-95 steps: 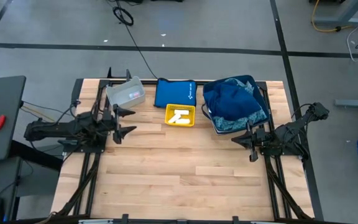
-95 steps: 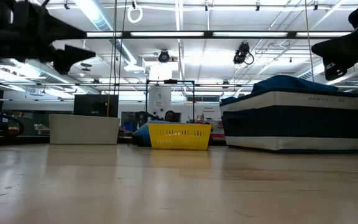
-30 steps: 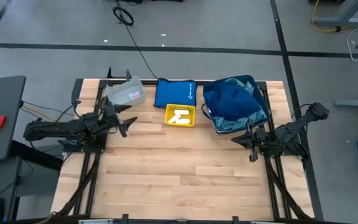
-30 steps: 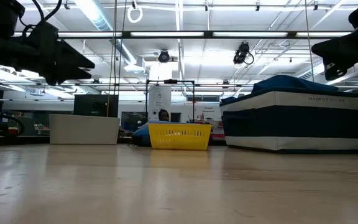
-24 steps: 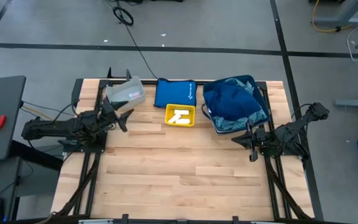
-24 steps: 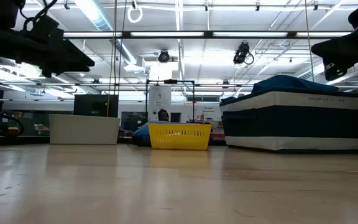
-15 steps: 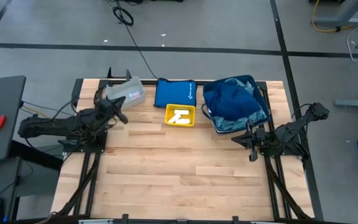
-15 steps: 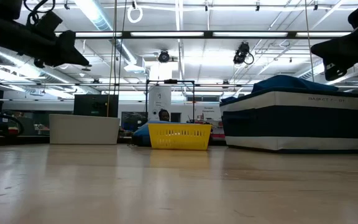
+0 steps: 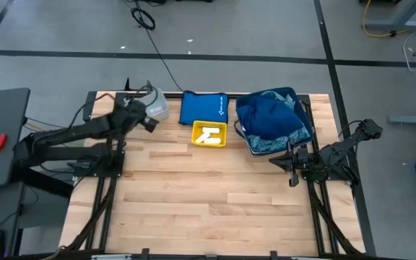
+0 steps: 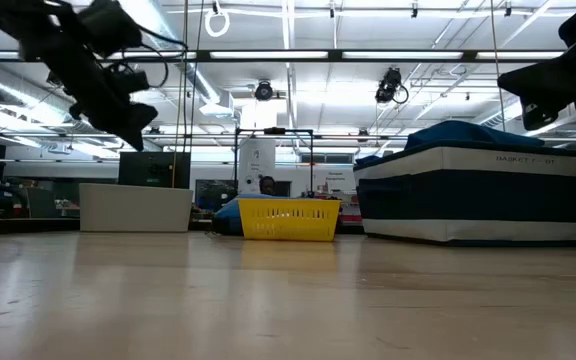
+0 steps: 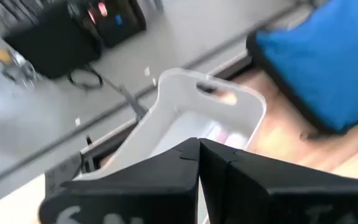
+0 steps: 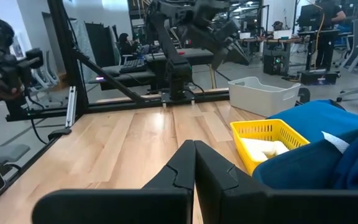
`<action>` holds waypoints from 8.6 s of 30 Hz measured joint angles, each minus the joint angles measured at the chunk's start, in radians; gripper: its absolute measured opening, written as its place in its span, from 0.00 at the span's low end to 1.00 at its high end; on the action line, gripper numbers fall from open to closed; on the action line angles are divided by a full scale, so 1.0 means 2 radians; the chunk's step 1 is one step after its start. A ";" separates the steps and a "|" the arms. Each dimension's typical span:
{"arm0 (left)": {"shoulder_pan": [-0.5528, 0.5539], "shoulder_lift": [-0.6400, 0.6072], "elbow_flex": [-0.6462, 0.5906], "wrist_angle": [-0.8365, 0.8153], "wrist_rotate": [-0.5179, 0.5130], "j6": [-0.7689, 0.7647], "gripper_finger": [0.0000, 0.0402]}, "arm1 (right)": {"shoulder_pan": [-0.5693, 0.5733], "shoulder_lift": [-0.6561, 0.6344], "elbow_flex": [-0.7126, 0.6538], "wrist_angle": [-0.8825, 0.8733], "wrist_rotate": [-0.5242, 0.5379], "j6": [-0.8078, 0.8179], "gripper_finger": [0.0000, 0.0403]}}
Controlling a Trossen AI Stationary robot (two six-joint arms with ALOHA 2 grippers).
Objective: Pick & place medical supplies in basket/bin
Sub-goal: Move the gray bin to the center of the table, then move the blue bin to the center of the table
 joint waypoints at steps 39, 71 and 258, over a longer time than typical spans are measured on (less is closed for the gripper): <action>0.139 0.115 0.016 -0.008 0.377 0.040 0.00 | 0.000 0.000 0.000 0.000 0.000 0.012 0.02; -0.054 0.184 0.016 0.016 0.539 0.020 0.00 | 0.000 0.000 0.000 0.021 0.054 0.011 0.02; 0.319 0.302 -0.186 0.927 0.833 -0.008 0.00 | -0.044 0.065 0.000 0.107 0.017 -0.093 0.00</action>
